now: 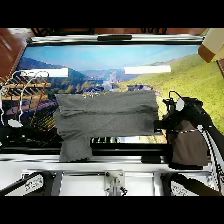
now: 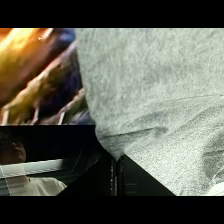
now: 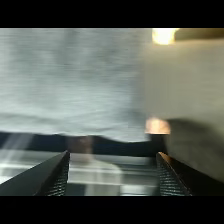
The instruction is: Fold the shirts.
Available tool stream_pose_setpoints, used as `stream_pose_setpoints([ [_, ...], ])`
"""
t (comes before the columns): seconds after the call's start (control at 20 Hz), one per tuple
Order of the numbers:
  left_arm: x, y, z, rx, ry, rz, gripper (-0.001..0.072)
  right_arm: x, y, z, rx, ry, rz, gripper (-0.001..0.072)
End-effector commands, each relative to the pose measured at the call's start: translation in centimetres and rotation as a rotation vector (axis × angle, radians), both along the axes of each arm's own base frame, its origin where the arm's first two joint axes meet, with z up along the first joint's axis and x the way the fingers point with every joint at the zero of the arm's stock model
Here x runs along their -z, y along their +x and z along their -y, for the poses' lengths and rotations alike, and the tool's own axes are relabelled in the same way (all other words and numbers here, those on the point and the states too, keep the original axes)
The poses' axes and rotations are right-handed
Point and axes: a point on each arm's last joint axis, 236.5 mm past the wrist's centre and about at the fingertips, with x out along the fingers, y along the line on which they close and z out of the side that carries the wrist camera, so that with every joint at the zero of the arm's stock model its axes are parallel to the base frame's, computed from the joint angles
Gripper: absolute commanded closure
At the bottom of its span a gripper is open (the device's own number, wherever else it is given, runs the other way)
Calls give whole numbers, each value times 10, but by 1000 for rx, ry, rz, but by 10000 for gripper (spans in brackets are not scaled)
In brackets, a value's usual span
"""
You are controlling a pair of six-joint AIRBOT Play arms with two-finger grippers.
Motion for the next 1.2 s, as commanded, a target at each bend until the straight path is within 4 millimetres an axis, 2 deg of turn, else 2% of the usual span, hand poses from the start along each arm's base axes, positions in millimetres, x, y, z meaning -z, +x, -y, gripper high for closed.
stream_pose_setpoints([
  [0.0,0,0,0,1,-1,1,675,11,-2,1,17,-11,-25,52],
  [0.15,0,-1,0,2,-3,-1,675,21,2,-4,32,9,-28,52],
  [0.3,0,0,0,2,-2,-1,675,23,14,-14,64,46,17,69],
  [0.4,0,0,0,0,0,1,675,22,19,-21,91,72,34,279],
  [0.45,0,0,-1,0,0,2,675,21,21,-26,107,95,40,328],
  [0.5,0,0,-1,0,0,2,675,20,23,-32,118,119,44,329],
  [0.55,0,1,-1,0,1,3,675,19,23,-37,119,142,42,389],
  [0.6,-1,3,-1,3,2,10,675,18,22,-40,121,152,35,534],
  [0.65,-4,7,-3,3,6,22,675,17,19,-43,122,163,25,610],
  [0.7,-8,13,-5,3,11,37,675,16,17,-45,105,175,15,648],
  [0.85,-21,31,-11,8,23,83,675,10,15,-45,75,180,20,648],
  [1.1,-24,32,-11,15,20,84,675,10,1,-27,49,109,-29,643],
  [1.15,-24,32,-10,15,20,84,675,9,-3,-26,44,104,-44,529],
])
